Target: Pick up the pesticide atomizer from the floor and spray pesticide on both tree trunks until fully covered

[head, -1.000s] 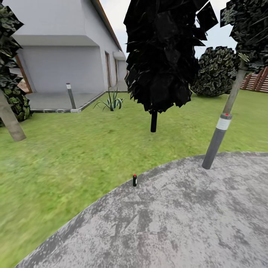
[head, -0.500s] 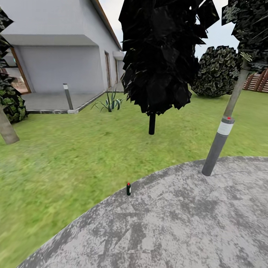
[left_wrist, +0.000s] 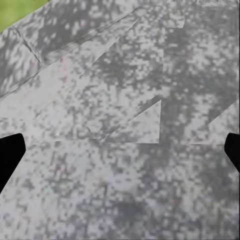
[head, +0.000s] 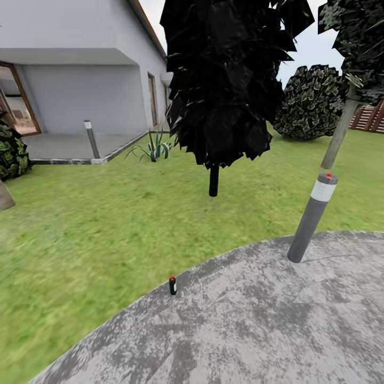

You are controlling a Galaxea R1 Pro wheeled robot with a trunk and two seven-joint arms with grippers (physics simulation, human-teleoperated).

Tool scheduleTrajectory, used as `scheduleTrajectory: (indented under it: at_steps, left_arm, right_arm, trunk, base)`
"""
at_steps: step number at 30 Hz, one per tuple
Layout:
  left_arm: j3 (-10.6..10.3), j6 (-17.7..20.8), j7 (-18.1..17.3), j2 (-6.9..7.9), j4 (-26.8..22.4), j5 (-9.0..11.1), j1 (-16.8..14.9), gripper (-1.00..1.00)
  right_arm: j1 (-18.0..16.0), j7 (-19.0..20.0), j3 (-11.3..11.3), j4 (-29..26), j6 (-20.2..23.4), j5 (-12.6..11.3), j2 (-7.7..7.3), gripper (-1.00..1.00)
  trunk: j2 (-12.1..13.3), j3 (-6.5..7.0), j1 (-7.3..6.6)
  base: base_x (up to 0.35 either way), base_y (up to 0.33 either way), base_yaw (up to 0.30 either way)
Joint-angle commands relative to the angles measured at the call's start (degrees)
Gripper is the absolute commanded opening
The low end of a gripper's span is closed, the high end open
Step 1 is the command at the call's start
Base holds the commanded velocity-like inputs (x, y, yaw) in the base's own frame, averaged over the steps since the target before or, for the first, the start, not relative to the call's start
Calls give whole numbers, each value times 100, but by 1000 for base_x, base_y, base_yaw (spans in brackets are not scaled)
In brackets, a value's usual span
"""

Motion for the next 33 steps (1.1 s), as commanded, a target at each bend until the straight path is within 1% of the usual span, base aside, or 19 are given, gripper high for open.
scheduleTrajectory:
  at_steps: [1,10,15,27,33]
  left_arm:
    - [12,-19,6,-1,4,-6,-3,100]
    - [12,-19,6,-1,4,-6,-3,100]
    - [12,-19,7,-1,4,-6,-3,100]
    - [12,-19,7,-1,5,-6,-3,100]
    - [13,-19,8,-1,4,-6,-3,100]
  right_arm:
    - [-3,-1,-4,6,-19,6,1,100]
    - [-3,-1,-4,4,-19,3,1,100]
    - [-3,-4,-4,4,-19,3,1,100]
    - [-3,-3,-4,5,-19,4,1,100]
    - [-3,-1,-4,0,-19,2,1,100]
  trunk:
    - [-2,-5,2]
    - [-2,-5,2]
    - [-2,-5,2]
    - [-2,-5,2]
    - [-2,-5,2]
  base:
    - [280,-188,0]
    - [280,-188,10]
    - [279,-190,212]
    - [257,-205,270]
    - [235,-223,64]
